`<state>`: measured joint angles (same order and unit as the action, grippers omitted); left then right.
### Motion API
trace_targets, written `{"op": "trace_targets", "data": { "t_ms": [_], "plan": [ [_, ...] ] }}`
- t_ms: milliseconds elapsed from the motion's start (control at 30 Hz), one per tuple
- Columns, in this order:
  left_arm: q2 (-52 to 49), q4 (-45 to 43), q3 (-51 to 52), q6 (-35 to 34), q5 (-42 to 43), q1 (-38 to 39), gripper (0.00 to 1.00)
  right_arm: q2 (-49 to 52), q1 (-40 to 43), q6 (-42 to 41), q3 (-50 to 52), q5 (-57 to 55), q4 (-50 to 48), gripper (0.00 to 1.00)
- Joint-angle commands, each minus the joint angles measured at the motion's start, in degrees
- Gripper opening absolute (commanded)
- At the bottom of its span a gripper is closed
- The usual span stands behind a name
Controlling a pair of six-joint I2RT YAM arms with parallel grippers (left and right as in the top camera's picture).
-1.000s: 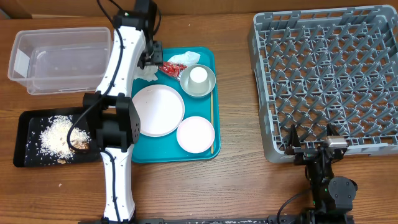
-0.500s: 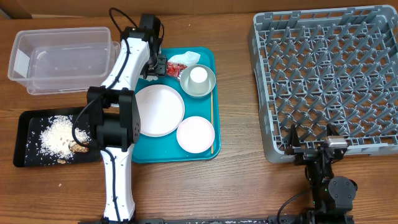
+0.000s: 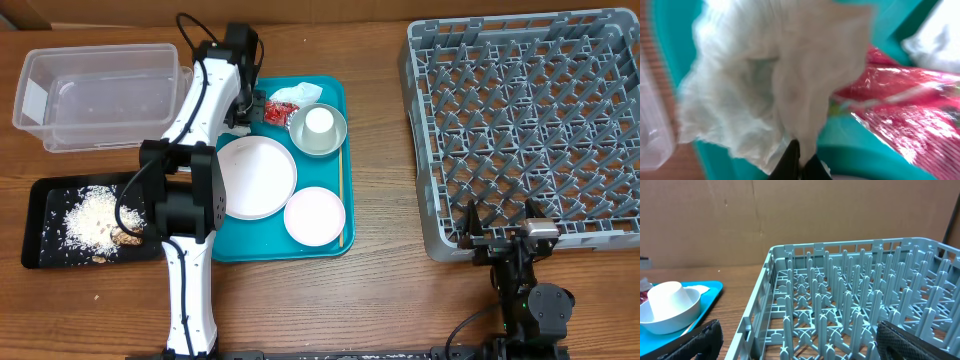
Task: Sort waste into correct bins and load items into the dishwasher
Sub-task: 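Move the left gripper to the crumpled white napkin and grasp it, then carry the napkin with the left gripper and drop it into the clear bin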
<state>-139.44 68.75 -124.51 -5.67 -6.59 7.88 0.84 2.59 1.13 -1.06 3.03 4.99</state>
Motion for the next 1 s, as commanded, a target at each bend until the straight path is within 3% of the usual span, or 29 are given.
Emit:
{"op": "trace_targets", "data": {
  "t_ms": [0,267,467,733,967],
  "plan": [
    [2.4,4.1,-9.7,-3.6,2.3,0.4,0.04,-0.6,0.2,0.2,0.6,0.0,-0.4,1.0],
    [3.3,14.8,-26.2,-3.6,3.0,0.0,0.04,-0.6,0.2,0.2,0.6,0.0,-0.4,1.0],
    [3.5,17.9,-30.1,-3.6,2.8,-0.4,0.04,-0.6,0.2,0.2,0.6,0.0,-0.4,1.0],
    [3.5,17.3,-37.3,-11.1,-14.2,-0.6,0.04,-0.6,0.2,0.2,0.6,0.0,-0.4,1.0],
    [3.5,14.6,-43.6,-15.5,-16.3,-4.7,0.04,-0.6,0.2,0.2,0.6,0.0,-0.4,1.0]
  ]
}}
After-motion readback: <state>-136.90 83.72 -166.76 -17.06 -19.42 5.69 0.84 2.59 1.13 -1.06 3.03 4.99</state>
